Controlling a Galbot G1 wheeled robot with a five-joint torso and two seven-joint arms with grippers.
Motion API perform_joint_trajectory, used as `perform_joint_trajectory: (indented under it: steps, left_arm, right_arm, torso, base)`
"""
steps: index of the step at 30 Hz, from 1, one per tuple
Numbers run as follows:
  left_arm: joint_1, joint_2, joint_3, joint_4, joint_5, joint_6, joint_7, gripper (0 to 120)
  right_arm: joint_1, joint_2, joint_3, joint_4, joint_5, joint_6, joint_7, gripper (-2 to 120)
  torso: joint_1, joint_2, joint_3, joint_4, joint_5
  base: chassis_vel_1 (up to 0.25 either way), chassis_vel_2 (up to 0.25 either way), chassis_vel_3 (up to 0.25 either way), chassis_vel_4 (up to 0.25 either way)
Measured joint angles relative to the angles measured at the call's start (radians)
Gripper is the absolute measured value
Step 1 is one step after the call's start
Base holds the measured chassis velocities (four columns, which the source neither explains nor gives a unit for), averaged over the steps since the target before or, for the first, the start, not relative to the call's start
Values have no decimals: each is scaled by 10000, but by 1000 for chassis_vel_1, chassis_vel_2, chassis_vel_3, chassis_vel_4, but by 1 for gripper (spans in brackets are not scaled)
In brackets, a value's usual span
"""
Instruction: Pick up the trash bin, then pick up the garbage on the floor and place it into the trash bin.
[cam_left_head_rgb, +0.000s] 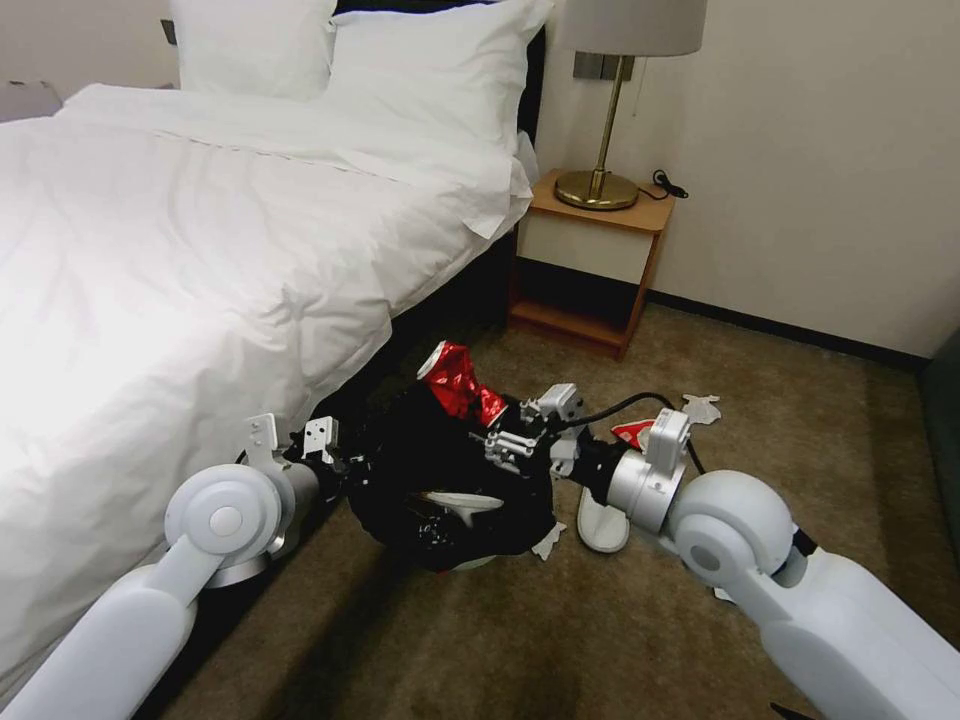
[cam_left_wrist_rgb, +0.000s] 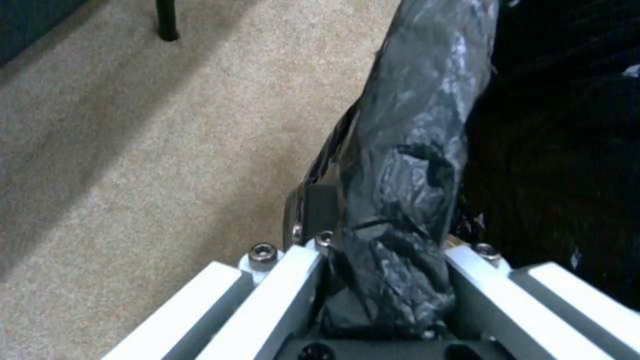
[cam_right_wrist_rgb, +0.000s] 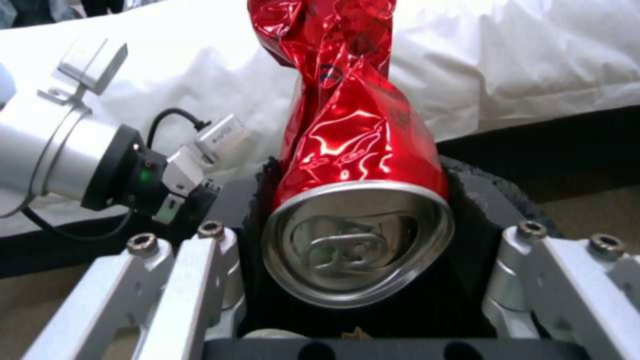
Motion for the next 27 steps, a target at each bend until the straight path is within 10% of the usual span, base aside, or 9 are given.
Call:
perform_joint_trajectory:
  steps: [13, 27]
  left_arm:
    - [-110, -40, 56, 46, -49, 0, 21, 0]
    - [-97, -47, 37, 31, -58, 0, 31, 0]
  right_arm:
    - [57, 78, 18, -196, -358, 228, -51, 98]
    - [64, 130, 293, -318, -331, 237, -15, 100]
  torso:
    - [0, 0, 0, 0, 0]
    - [0, 0, 0, 0, 0]
  base:
    - [0, 0, 0, 0]
    - [0, 0, 0, 0]
